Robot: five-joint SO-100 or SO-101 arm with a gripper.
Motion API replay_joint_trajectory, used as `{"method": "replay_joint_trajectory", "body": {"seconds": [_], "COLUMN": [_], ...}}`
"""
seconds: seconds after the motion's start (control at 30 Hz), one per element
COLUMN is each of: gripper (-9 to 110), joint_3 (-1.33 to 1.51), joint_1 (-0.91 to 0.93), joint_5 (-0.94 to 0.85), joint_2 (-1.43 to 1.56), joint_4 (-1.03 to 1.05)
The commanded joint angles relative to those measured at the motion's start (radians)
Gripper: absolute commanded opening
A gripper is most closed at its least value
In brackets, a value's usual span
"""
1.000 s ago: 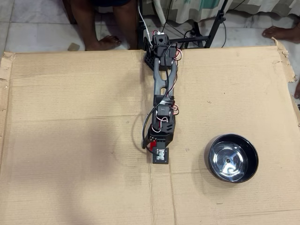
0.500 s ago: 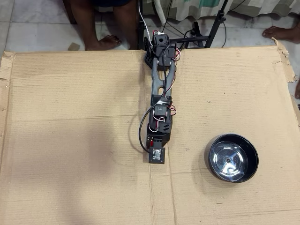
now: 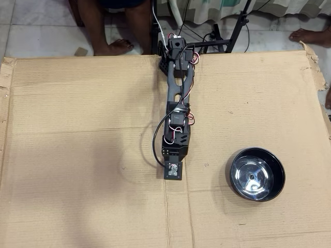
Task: Grasp a lego block and put it in the bin.
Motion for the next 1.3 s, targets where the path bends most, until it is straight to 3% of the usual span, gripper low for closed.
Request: {"method": "replay_joint_trajectory", "body": {"seconds": [0.0,0.57,0.97,1.27], "gripper": [0,0,0,0], "joint_3": [-0.028,-0.046,-0.028,-0.037], "joint_1": [-0.026,-0.296,-0.503,-0.554], "joint_5": [0.005,0.006,0.008,0.002], "joint_2": [0.109,0.305,0.278,0.206], "joint_4": [0.003,-0.028,-0.321,-0.509]}}
